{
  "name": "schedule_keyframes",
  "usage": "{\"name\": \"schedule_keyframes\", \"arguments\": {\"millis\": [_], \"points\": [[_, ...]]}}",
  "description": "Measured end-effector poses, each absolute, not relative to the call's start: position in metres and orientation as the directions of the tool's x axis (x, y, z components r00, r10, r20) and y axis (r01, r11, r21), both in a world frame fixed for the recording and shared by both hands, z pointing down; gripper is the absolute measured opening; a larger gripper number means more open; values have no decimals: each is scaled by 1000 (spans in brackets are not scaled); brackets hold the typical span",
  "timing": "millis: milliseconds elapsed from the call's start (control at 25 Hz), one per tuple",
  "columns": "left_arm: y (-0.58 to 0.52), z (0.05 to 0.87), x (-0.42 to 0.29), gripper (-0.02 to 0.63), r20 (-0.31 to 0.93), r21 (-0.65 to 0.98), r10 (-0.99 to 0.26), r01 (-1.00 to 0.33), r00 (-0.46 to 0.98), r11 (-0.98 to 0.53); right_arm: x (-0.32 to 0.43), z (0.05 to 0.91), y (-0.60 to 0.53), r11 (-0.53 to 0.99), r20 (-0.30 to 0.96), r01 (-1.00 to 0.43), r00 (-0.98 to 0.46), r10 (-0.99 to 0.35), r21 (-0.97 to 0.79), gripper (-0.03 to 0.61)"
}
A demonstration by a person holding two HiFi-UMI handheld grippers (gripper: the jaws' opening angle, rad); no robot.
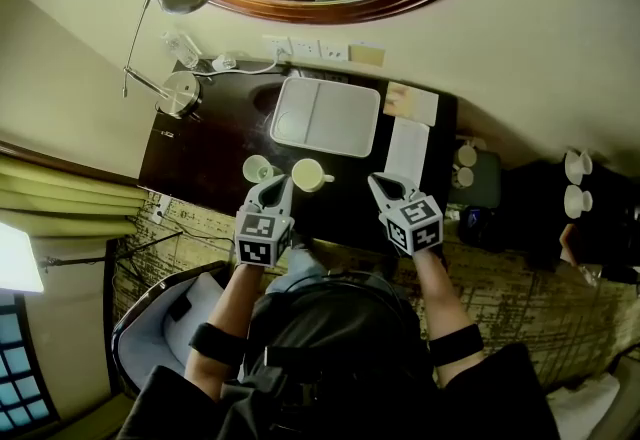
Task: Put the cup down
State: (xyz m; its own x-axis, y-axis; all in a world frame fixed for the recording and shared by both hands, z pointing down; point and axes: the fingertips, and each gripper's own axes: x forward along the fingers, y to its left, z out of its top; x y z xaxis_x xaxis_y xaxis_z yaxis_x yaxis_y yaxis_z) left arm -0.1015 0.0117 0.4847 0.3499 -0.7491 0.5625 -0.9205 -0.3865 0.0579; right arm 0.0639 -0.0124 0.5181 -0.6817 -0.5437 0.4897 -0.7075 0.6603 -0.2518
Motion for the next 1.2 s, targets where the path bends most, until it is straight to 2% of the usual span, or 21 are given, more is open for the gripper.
{"name": "schedule_keyframes", "arguments": {"millis": [280, 520, 600, 720, 800, 960, 1040, 1200], "points": [[9, 488, -105, 0, 581, 60, -731, -915, 357, -400, 59, 520, -13, 654, 486, -708, -685, -543, -267, 2], [9, 507, -116, 0, 662, -15, -678, -898, 320, -439, 46, 522, -9, 670, 500, -687, -700, -510, -279, 2], [6, 515, -123, 50, 699, -37, -643, -882, 313, -470, 37, 527, -6, 687, 512, -674, -705, -490, -271, 2], [-1, 529, -138, 193, 761, -93, -578, -833, 294, -546, 17, 533, 2, 714, 527, -642, -724, -445, -279, 2], [-8, 542, -151, 244, 798, -138, -538, -787, 271, -601, 7, 544, 3, 730, 533, -627, -730, -428, -272, 2], [-7, 587, -179, 391, 887, -203, -413, -626, 208, -753, -7, 555, 6, 727, 552, -628, -724, -415, -277, 2], [-5, 609, -193, 428, 922, -212, -350, -536, 169, -817, -10, 559, 4, 720, 559, -637, -716, -420, -276, 2], [-14, 638, -211, 445, 947, -185, -283, -463, 152, -867, -15, 564, -1, 692, 581, -666, -690, -432, -277, 2]]}}
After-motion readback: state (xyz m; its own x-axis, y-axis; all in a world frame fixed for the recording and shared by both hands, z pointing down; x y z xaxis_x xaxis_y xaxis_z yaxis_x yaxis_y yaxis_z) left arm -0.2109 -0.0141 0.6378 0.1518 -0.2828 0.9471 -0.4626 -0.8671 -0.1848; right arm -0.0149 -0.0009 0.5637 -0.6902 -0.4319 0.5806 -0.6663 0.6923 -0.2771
